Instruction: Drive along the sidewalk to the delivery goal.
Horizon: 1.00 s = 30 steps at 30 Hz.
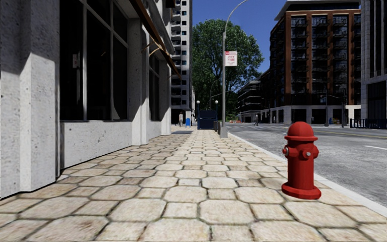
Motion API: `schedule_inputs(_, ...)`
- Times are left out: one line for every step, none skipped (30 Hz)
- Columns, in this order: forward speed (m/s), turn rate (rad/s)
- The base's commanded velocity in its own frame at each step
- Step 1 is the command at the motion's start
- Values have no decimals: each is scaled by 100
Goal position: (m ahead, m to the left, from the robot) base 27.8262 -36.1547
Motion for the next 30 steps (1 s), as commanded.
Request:
schedule_inputs(200,0)
schedule_inputs(200,0)
schedule_inputs(200,0)
schedule_inputs(200,0)
schedule_inputs(200,0)
schedule_inputs(200,0)
schedule_inputs(200,0)
schedule_inputs(200,0)
schedule_inputs(200,0)
schedule_inputs(200,0)
schedule_inputs(200,0)
schedule_inputs(200,0)
schedule_inputs(200,0)
schedule_inputs(200,0)
schedule_inputs(200,0)
schedule_inputs(200,0)
schedule_inputs(200,0)
schedule_inputs(200,0)
schedule_inputs(200,0)
schedule_inputs(200,0)
schedule_inputs(200,0)
schedule_inputs(200,0)
schedule_inputs(200,0)
schedule_inputs(200,0)
schedule_inputs(200,0)
schedule_inputs(200,0)
schedule_inputs(200,0)
schedule_inputs(200,0)
schedule_inputs(200,0)
schedule_inputs(200,0)
